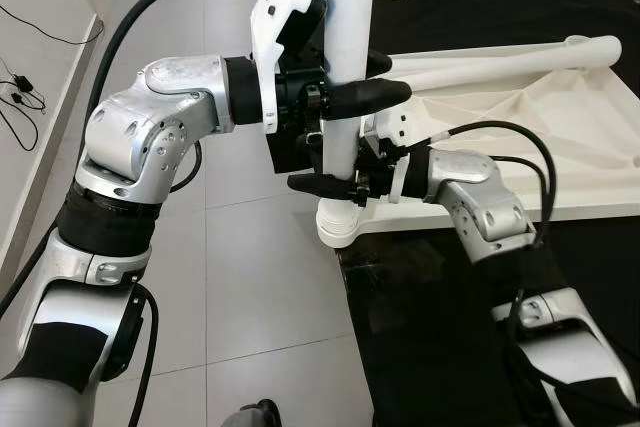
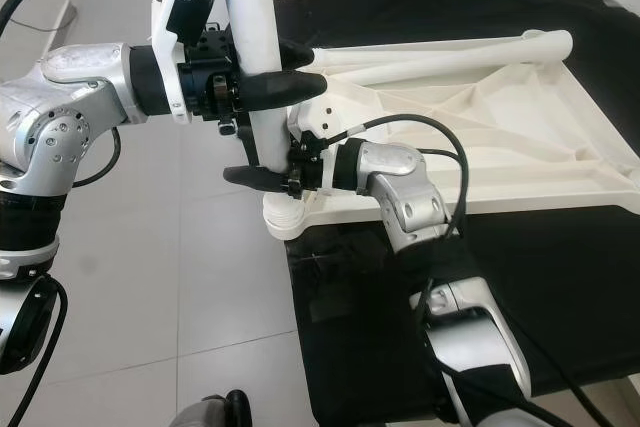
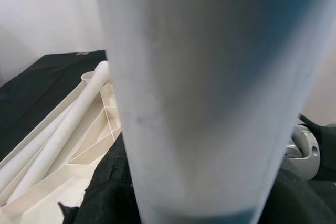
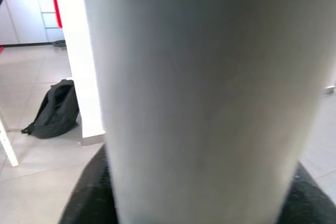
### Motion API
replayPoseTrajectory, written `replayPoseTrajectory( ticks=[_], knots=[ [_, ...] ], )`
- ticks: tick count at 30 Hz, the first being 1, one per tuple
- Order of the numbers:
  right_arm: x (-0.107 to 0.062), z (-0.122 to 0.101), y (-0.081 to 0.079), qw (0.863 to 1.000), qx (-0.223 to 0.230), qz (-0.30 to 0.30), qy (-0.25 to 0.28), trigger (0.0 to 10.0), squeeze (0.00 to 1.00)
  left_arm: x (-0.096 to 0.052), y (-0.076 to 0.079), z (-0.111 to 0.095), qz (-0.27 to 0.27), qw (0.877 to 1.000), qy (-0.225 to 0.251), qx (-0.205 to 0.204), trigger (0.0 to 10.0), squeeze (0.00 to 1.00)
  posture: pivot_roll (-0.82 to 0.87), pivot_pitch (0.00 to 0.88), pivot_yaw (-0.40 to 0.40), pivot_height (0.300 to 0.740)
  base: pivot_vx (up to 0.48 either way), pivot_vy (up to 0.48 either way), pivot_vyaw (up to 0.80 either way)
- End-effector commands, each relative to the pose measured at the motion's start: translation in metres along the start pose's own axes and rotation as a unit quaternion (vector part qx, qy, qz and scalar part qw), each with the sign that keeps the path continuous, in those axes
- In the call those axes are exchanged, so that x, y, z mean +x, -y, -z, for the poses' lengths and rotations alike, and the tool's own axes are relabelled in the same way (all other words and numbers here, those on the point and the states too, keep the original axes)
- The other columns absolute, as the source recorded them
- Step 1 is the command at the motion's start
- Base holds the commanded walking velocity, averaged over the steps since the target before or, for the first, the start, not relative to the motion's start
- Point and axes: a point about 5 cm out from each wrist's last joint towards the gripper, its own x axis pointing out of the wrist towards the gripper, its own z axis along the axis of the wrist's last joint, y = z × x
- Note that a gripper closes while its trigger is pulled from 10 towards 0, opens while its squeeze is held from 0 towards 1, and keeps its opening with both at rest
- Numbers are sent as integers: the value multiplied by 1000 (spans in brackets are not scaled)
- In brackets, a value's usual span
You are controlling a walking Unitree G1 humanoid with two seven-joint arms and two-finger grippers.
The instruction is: Building children table
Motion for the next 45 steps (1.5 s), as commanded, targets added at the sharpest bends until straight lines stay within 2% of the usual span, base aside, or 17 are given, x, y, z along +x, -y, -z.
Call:
replayPoseTrajectory(
  ticks=[1, 3, 4, 6, 8, 9, 10, 15, 16, 22, 31, 34, 35, 36, 39, 42, 45],
  knots=[
    [2, -11, 7, 1000, -20, 12, 12, 0, 0, 5, 6, 6, 22, 1000, -20, 7, 0, 0, 45, 222, 63, 740, 0, 0, 0],
    [4, -7, 8, 1000, -19, 3, 12, 0, 0, 6, 7, 6, 24, 999, -20, 9, 0, 0, 45, 221, 64, 740, 0, 0, 0],
    [5, -6, 8, 1000, -19, 1, 11, 0, 0, 6, 7, 6, 24, 999, -20, 10, 0, 898, 45, 221, 64, 740, 0, 0, 0],
    [5, -4, 8, 1000, -19, 7, 5, 0, 0, 6, 4, 6, 13, 1000, -20, 3, 4588, 1000, 41, 220, 63, 740, 0, 0, 0],
    [5, -4, 8, 1000, -19, 7, 5, 0, 0, 6, 4, 6, 13, 1000, -20, 3, 4588, 1000, 41, 220, 63, 740, 0, 0, 0],
    [5, -1, 9, 1000, -21, 17, -1, 0, 0, 5, 2, 6, 4, 1000, -19, 0, 10000, 1000, 39, 219, 62, 740, 0, 0, 0],
    [5, 2, 10, 999, -15, 46, -11, 0, 0, 5, 0, 5, -9, 1000, -19, 2, 10000, 482, 32, 219, 54, 740, 0, 0, 0],
    [4, 7, 11, 997, -6, 76, -20, 0, 0, 5, -2, 5, -20, 1000, -18, 7, 10000, 482, 29, 218, 49, 740, 0, 0, 0],
    [17, 25, -12, 978, 23, 202, -54, 0, 0, 2, -5, 3, -33, 999, -15, 2, 10000, 0, 42, 214, 20, 740, 0, 0, 0],
    [14, 37, -48, 894, 38, 437, -88, 0, 0, -2, -13, 1, -55, 998, -16, -6, 10000, 0, 34, 206, 39, 740, 0, 0, 0],
    [16, 36, -35, 890, 25, 449, -74, 0, 0, 0, -16, 0, -66, 998, -8, -3, 10000, 0, 26, 196, 33, 740, 0, 0, 0],
    [18, 32, -43, 884, 29, 459, -83, 0, 0, 1, -17, 1, -68, 998, -11, -3, 0, 0, 27, 194, 34, 740, 0, 0, 0],
    [19, 29, -45, 884, 31, 458, -84, 1608, 0, 1, -16, 2, -65, 998, -11, -4, 0, 0, 27, 194, 34, 740, 0, 0, 0],
    [20, 28, -46, 885, 32, 456, -84, 10000, 0, 1, -15, 2, -63, 998, -11, -5, 0, 0, 27, 194, 34, 740, 0, 0, 0],
    [23, 24, -44, 900, 22, 427, -82, 10000, 0, 1, -15, 2, -59, 998, -12, -5, 0, 0, 26, 195, 38, 740, 0, 0, 0],
    [19, 16, -27, 927, 2, 372, -59, 10000, 1000, 2, -15, 2, -58, 998, -11, -4, 0, 0, 26, 194, 37, 740, 0, 0, 0],
    [15, 12, -18, 938, -4, 343, -46, 10000, 1000, 2, -15, 1, -58, 998, -11, -4, 0, 0, 25, 194, 36, 740, 0, 0, 0]
  ],
)
